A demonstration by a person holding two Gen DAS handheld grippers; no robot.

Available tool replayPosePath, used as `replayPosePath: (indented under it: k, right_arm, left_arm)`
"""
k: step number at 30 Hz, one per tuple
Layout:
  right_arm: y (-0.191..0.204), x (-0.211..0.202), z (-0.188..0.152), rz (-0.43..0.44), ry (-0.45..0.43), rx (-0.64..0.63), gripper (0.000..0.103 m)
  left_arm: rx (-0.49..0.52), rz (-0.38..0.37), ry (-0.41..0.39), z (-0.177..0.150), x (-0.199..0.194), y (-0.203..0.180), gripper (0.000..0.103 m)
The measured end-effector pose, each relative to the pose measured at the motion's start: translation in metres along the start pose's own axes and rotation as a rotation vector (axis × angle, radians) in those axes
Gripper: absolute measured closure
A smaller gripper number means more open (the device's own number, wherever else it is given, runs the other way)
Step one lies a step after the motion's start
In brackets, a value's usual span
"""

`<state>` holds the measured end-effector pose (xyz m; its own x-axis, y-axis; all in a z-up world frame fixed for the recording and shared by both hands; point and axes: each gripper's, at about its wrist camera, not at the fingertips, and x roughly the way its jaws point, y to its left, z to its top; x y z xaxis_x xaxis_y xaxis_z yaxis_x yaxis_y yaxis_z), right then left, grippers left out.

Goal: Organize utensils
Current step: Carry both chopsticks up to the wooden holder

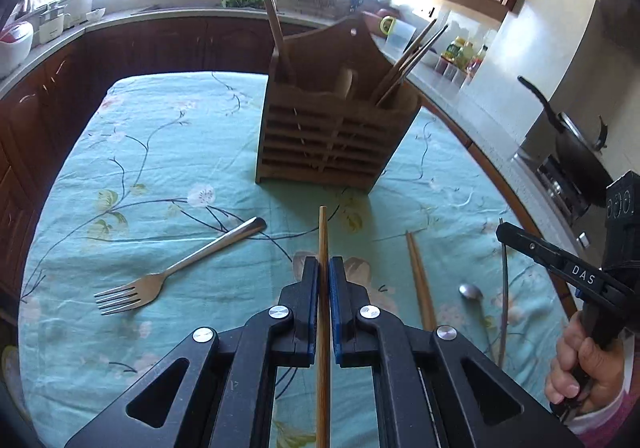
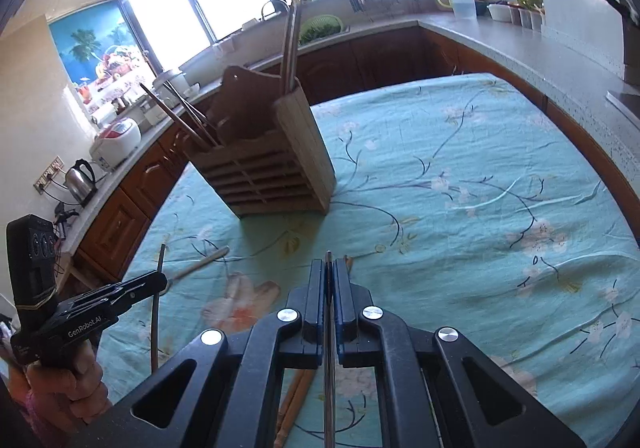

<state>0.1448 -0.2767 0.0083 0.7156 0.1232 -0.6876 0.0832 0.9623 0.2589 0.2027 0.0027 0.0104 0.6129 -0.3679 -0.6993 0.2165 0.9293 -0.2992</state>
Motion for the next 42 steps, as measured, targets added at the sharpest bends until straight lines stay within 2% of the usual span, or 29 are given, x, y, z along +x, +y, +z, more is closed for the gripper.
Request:
replayPosePath:
  k: [11, 17, 42]
  right_arm:
    - [0.027, -0.071, 0.024, 0.051, -0.170, -0.047, 0.099]
    - [0.036, -0.089, 0.034, 0.053, -0.233, -0.066, 0.099]
    - [0.039, -0.084, 0.064, 0.076, -0.295, -0.070, 0.099]
  left_arm:
    - [-0.021, -0.065, -0.142, -0.011, -0.092, 0.010, 0.100]
    - [-0.024, -0.078, -0.197, -0.011, -0.115, 0.012, 0.100]
    - [-0.017, -0.073, -0.314, 0.020, -0.122, 0.019, 0.100]
